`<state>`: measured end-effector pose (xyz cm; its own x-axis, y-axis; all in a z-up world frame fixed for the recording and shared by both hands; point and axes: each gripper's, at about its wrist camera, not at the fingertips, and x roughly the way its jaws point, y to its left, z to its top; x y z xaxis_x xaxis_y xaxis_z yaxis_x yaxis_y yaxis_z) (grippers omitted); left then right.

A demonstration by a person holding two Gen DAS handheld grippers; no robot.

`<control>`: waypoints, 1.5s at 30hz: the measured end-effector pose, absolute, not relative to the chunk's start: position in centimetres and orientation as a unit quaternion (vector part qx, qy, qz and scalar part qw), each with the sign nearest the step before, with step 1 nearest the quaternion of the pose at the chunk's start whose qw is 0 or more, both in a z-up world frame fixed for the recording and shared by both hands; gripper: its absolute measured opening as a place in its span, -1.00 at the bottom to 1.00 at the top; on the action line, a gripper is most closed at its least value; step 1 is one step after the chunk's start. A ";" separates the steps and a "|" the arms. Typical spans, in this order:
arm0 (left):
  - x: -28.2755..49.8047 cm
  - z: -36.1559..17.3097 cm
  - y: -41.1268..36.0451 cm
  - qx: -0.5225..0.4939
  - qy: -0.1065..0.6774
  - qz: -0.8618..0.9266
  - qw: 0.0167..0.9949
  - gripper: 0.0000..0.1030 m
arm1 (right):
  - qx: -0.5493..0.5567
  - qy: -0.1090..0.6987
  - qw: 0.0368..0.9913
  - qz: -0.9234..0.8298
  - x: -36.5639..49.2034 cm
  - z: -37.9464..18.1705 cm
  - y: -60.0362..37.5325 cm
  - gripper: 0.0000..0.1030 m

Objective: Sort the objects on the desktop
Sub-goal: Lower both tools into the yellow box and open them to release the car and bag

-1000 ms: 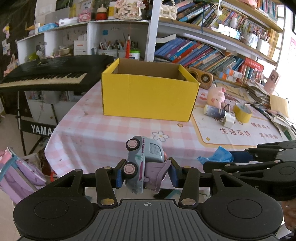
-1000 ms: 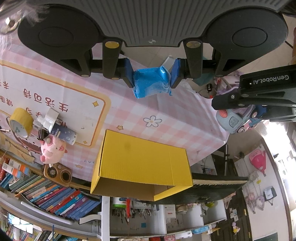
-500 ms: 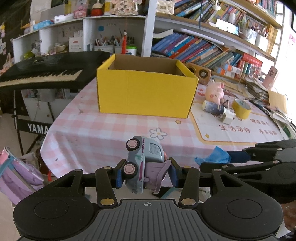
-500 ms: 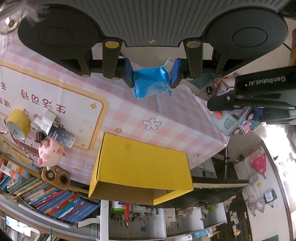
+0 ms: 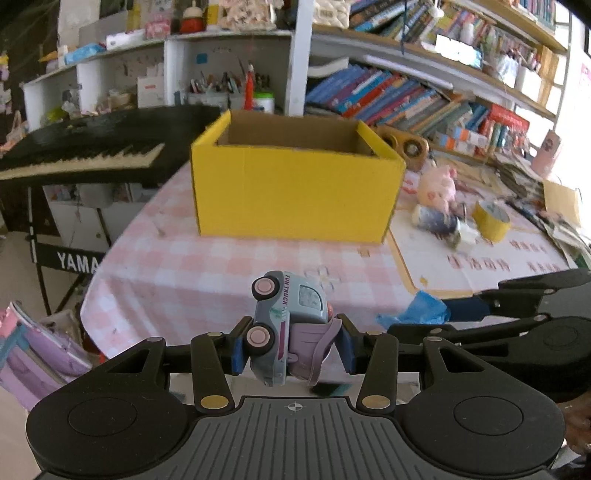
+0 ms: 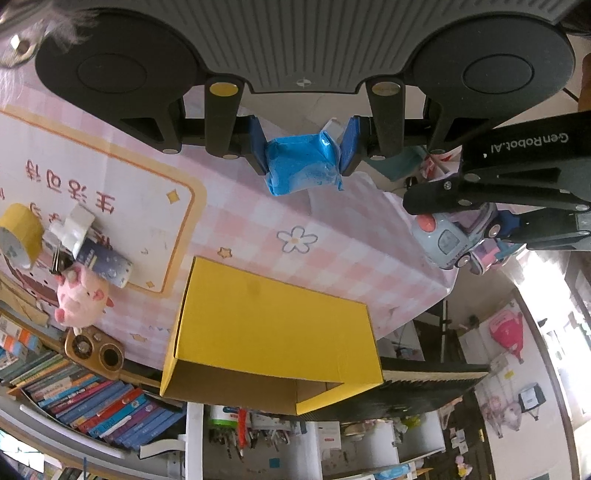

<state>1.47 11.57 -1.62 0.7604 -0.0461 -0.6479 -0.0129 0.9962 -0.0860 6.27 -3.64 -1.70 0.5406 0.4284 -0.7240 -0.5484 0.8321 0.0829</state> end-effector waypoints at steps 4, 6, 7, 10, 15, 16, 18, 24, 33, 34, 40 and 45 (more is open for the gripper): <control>3.0 -0.6 11.6 -0.041 0.330 -0.004 0.943 -0.12 | -0.076 0.376 0.881 0.278 7.9 -1.1 -3.7 -0.25; 3.9 0.0 11.6 -0.040 0.325 -0.004 0.945 -0.12 | -0.070 0.368 0.885 0.276 9.0 -0.5 -3.8 -0.26; 4.4 0.4 11.5 -0.040 0.321 -0.004 0.946 -0.12 | -0.067 0.363 0.887 0.276 9.6 -0.2 -3.9 -0.26; 5.9 1.6 11.6 -0.041 0.307 -0.002 0.951 -0.12 | -0.057 0.349 0.893 0.279 11.4 1.1 -4.1 -0.26; 8.8 3.9 11.9 -0.052 0.278 0.008 0.959 -0.12 | -0.047 0.321 0.899 0.293 14.3 3.6 -4.4 -0.26; 9.3 4.3 12.0 -0.053 0.271 0.011 0.961 -0.12 | -0.045 0.315 0.900 0.297 14.9 4.1 -4.5 -0.26; 10.6 4.9 12.1 -0.055 0.261 0.016 0.964 -0.12 | -0.046 0.302 0.901 0.306 16.1 5.1 -4.4 -0.25; 14.4 6.2 12.6 -0.060 0.252 0.025 0.966 -0.12 | -0.074 0.269 0.900 0.334 20.1 6.8 -3.8 -0.25; 21.9 5.5 13.0 -0.018 0.303 0.027 0.952 -0.12 | -0.201 0.254 0.858 0.399 27.4 6.0 -0.8 -0.25; 22.8 5.3 12.9 -0.010 0.312 0.026 0.950 -0.12 | -0.213 0.256 0.853 0.403 28.2 5.7 -0.5 -0.25; 27.8 3.5 13.0 -0.003 0.357 0.016 0.934 -0.12 | -0.282 0.274 0.813 0.430 32.6 4.1 1.4 -0.25; 31.4 2.0 12.8 0.012 0.401 0.003 0.916 -0.12 | -0.331 0.296 0.776 0.448 35.9 2.6 3.0 -0.25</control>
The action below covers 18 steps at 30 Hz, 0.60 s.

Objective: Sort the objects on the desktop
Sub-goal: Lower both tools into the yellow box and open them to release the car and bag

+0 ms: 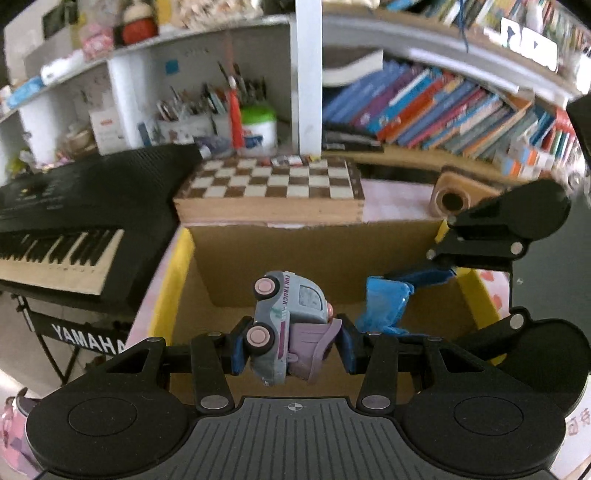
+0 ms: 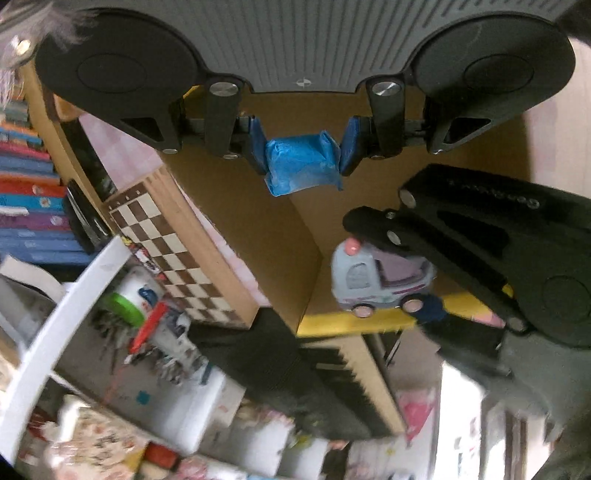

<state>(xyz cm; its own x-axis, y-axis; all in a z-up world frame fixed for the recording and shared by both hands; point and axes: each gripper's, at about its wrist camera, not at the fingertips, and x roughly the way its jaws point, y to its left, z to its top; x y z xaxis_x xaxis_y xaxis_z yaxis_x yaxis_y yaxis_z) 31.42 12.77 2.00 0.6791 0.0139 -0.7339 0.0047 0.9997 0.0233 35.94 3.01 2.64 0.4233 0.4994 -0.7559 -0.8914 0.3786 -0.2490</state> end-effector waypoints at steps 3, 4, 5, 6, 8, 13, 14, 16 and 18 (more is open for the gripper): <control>33.2 0.9 13.0 0.006 0.431 0.002 0.902 -0.12 | -0.363 0.306 0.752 0.457 37.3 1.6 4.0 -0.25; 33.7 0.5 13.2 0.003 0.439 0.003 0.898 -0.12 | -0.370 0.310 0.746 0.459 37.5 1.3 4.2 -0.25; 34.1 0.1 13.3 -0.001 0.446 0.004 0.895 -0.12 | -0.378 0.314 0.738 0.462 37.8 1.0 4.5 -0.25; 34.5 -0.2 13.4 -0.003 0.452 0.006 0.892 -0.12 | -0.385 0.316 0.732 0.465 37.9 0.7 4.7 -0.25; 35.1 -0.8 13.6 -0.004 0.466 0.009 0.885 -0.12 | -0.397 0.318 0.722 0.469 38.3 0.1 5.2 -0.25; 35.7 -1.7 13.7 0.003 0.491 0.007 0.871 -0.12 | -0.440 0.319 0.694 0.472 38.9 -1.4 6.2 -0.25; 35.8 -1.7 13.7 0.007 0.492 0.006 0.870 -0.12 | -0.447 0.321 0.689 0.473 39.0 -1.8 6.4 -0.25; 35.9 -2.0 13.5 0.016 0.499 0.008 0.866 -0.12 | -0.452 0.328 0.680 0.475 39.2 -2.2 6.5 -0.26; 36.0 -2.2 13.4 0.015 0.507 0.006 0.862 -0.12 | -0.452 0.327 0.676 0.480 39.2 -2.1 6.7 -0.26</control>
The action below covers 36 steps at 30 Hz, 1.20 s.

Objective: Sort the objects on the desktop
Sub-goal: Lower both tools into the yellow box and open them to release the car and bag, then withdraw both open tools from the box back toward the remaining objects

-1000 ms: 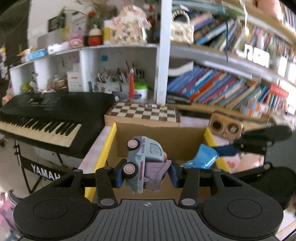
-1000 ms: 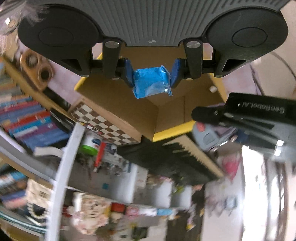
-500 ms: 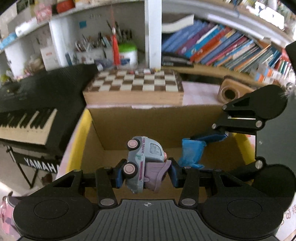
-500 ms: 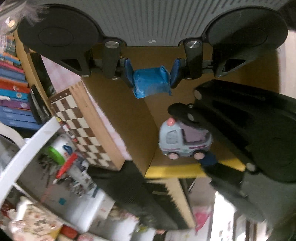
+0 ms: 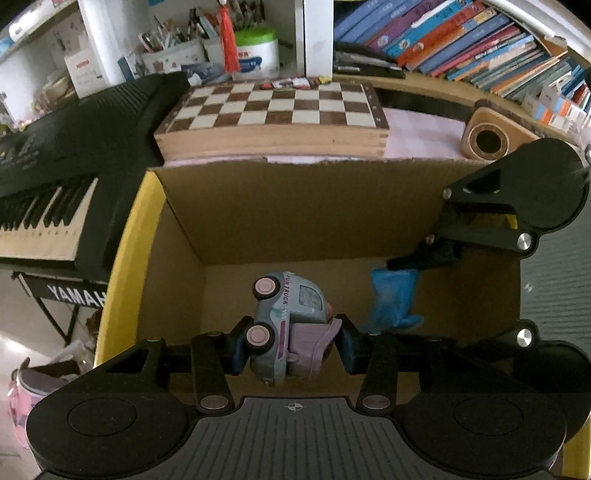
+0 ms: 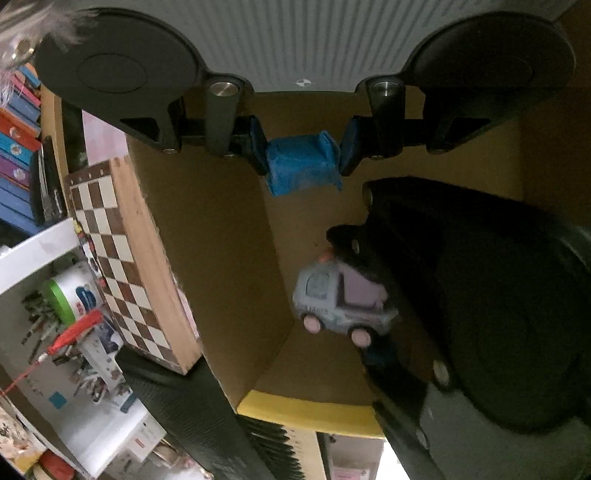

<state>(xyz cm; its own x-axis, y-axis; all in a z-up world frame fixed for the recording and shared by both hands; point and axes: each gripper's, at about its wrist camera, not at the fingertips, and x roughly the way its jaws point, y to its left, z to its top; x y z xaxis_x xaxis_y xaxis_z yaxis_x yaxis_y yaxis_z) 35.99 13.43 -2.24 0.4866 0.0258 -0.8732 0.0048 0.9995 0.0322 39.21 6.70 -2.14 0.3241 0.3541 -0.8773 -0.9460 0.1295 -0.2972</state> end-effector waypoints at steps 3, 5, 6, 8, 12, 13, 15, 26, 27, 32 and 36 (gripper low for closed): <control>36.1 -2.4 13.2 0.022 0.510 0.004 0.860 -0.11 | -0.464 0.330 0.665 0.483 39.1 -2.6 7.0 -0.25; 36.1 -2.5 13.2 0.024 0.511 0.004 0.859 -0.11 | -0.466 0.334 0.661 0.484 39.1 -2.8 7.2 -0.25; 36.1 -2.4 13.2 0.024 0.509 0.004 0.860 -0.12 | -0.465 0.334 0.661 0.485 39.2 -2.8 7.2 -0.25; 36.0 -2.2 13.3 0.023 0.502 0.006 0.865 -0.11 | -0.464 0.335 0.659 0.489 39.2 -2.8 7.1 -0.25; 35.8 -2.0 13.3 0.020 0.494 0.009 0.869 -0.05 | -0.451 0.339 0.662 0.493 39.2 -2.7 6.7 -0.24; 35.7 -1.9 13.3 0.020 0.489 0.010 0.872 -0.01 | -0.447 0.339 0.664 0.495 39.2 -2.6 6.7 -0.17; 35.4 -1.5 13.2 0.022 0.476 0.015 0.879 0.12 | -0.441 0.335 0.667 0.498 39.1 -2.4 6.4 -0.05; 32.0 2.5 12.9 0.025 0.403 0.030 0.914 0.31 | -0.353 0.308 0.736 0.489 38.5 2.0 2.3 0.14; 31.5 3.1 12.9 0.023 0.395 0.031 0.918 0.36 | -0.340 0.303 0.746 0.486 38.5 2.6 1.6 0.14; 28.9 5.7 12.3 0.032 0.349 0.044 0.936 0.56 | -0.272 0.268 0.792 0.476 37.1 5.0 -1.6 0.16; 26.6 7.3 11.6 0.042 0.315 0.047 0.947 0.66 | -0.240 0.231 0.824 0.459 34.6 6.9 -3.9 0.17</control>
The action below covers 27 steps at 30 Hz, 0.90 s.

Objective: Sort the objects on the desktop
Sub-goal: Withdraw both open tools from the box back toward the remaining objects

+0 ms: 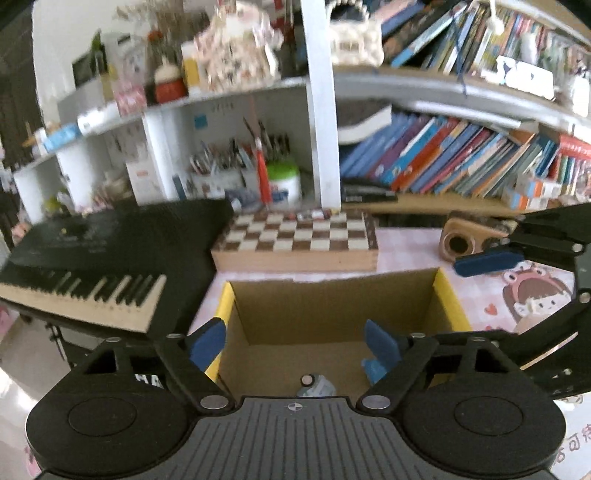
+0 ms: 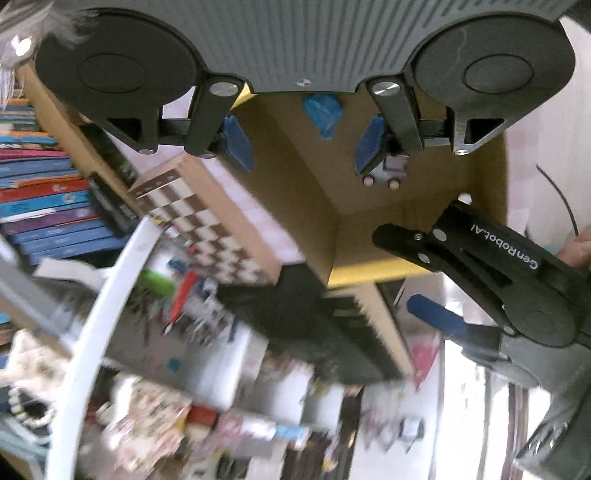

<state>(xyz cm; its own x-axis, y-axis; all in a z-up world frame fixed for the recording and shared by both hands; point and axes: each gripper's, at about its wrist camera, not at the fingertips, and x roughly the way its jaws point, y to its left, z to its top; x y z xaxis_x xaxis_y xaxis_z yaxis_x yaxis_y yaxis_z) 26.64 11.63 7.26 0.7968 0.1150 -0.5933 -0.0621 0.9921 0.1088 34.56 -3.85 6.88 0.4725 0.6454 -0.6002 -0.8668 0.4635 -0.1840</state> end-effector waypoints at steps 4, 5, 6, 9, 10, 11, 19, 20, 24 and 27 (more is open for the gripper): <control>23.8 8.6 11.4 0.038 0.279 0.061 0.958 0.77 | -0.190 0.208 0.863 0.419 31.8 8.6 -6.1 0.26; 23.1 8.8 11.6 0.032 0.273 0.064 0.959 0.79 | -0.176 0.204 0.872 0.408 31.4 8.8 -6.6 0.28; 22.5 8.9 11.7 0.026 0.267 0.066 0.961 0.81 | -0.160 0.200 0.881 0.398 30.8 9.1 -7.1 0.28; 20.3 8.7 11.9 0.010 0.253 0.082 0.964 0.83 | -0.121 0.195 0.905 0.357 29.2 9.6 -8.5 0.29; 19.7 8.6 11.9 0.005 0.252 0.089 0.964 0.83 | -0.111 0.193 0.912 0.343 28.7 9.6 -8.8 0.29; 19.0 8.4 12.0 -0.002 0.250 0.096 0.964 0.83 | -0.099 0.192 0.920 0.328 28.1 9.6 -9.2 0.29; 13.3 7.6 12.3 -0.045 0.228 0.129 0.964 0.83 | -0.011 0.206 0.950 0.235 23.3 8.7 -11.9 0.36; 12.7 7.4 12.2 -0.047 0.228 0.130 0.964 0.84 | -0.014 0.207 0.951 0.230 22.5 8.4 -12.1 0.36; 10.5 6.6 11.8 -0.047 0.232 0.129 0.963 0.84 | -0.031 0.217 0.950 0.223 19.3 7.1 -12.3 0.36; 9.1 6.0 11.3 -0.042 0.240 0.123 0.962 0.84 | -0.030 0.231 0.947 0.222 17.0 6.3 -12.0 0.36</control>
